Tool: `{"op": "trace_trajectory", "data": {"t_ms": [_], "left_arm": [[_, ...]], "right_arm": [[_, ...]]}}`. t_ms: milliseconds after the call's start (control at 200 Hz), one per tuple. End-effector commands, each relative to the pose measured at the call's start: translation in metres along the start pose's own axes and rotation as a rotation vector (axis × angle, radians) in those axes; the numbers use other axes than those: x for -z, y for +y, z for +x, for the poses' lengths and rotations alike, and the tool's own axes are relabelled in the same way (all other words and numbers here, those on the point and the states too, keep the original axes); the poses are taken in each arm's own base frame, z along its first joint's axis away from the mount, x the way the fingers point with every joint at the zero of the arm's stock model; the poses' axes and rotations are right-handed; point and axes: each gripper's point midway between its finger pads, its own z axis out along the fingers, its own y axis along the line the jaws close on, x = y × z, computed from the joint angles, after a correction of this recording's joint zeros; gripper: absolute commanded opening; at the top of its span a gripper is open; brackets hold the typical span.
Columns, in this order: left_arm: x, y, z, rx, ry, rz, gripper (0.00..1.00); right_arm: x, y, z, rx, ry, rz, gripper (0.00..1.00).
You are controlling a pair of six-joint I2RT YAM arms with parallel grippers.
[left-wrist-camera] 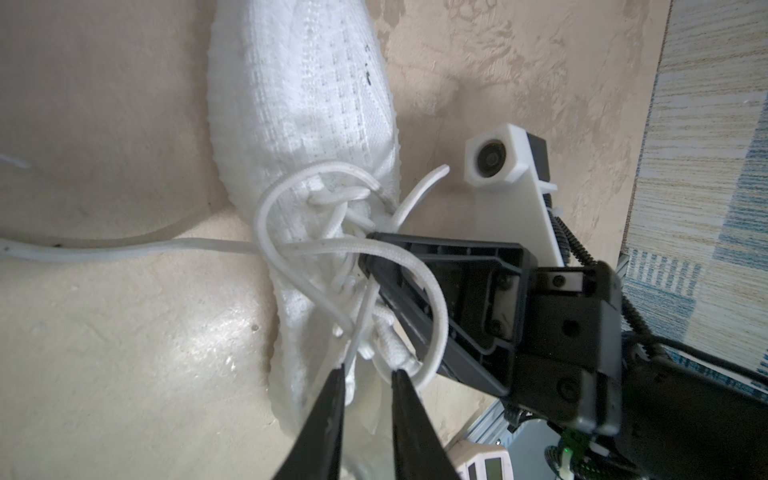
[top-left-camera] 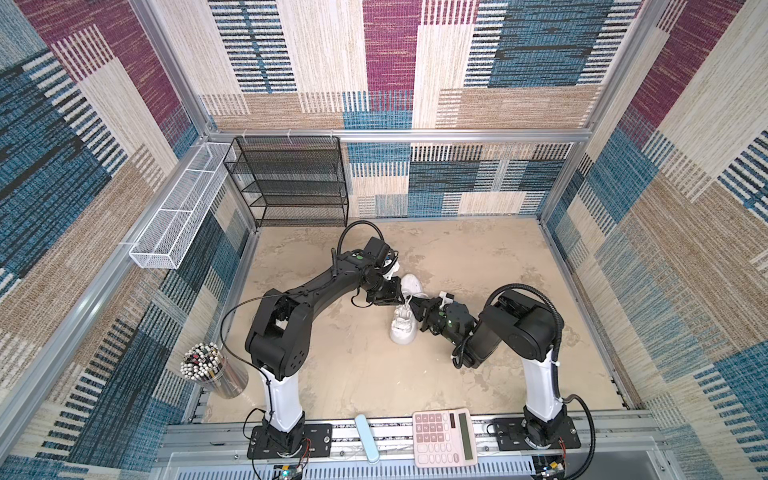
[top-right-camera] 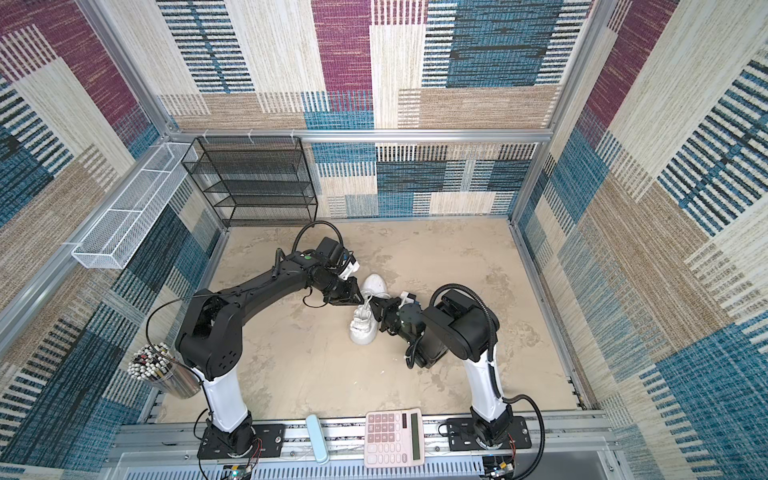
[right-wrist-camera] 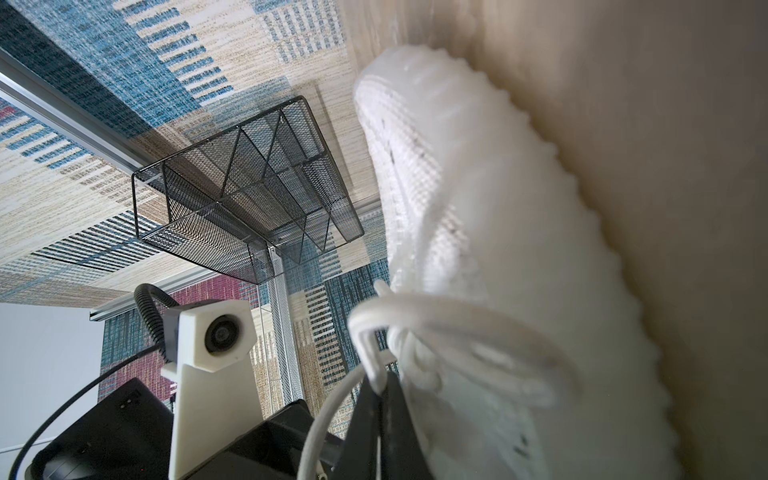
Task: Tie the shoes
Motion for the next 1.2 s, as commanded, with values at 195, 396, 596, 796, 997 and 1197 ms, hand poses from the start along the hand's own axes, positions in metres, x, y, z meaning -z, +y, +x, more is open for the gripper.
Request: {"op": "trace_trajectory", "data": {"t_ms": [195, 396, 596, 796, 997, 1197], "left_arm": [[0.0, -0.002, -0.006, 0.002, -0.022, 0.006, 0.25], [0.003, -0.002, -0.006, -0.005, -0.031, 0.001, 0.25], [0.006, -0.002, -0.007, -0.007, -0.041, -0.005, 0.28], [0.008, -0.004, -0.009, -0.008, -0.047, -0.001, 0.28], [0.005, -0.002, -0.007, -0.001, -0.036, 0.003, 0.28], [0.005, -0.002, -0.007, -0.003, -0.04, -0.003, 0.28]], "right_arm": [[0.014, 0.081, 0.028, 0.024, 0.112, -0.339, 0.0], [0.016, 0.086, 0.029, 0.023, 0.118, -0.366, 0.0], [0.02, 0.091, 0.029, 0.025, 0.112, -0.385, 0.0], [0.022, 0.093, 0.028, 0.026, 0.109, -0.39, 0.0], [0.02, 0.099, 0.033, 0.035, 0.129, -0.409, 0.0], [0.02, 0.103, 0.034, 0.035, 0.136, -0.43, 0.0]]}}
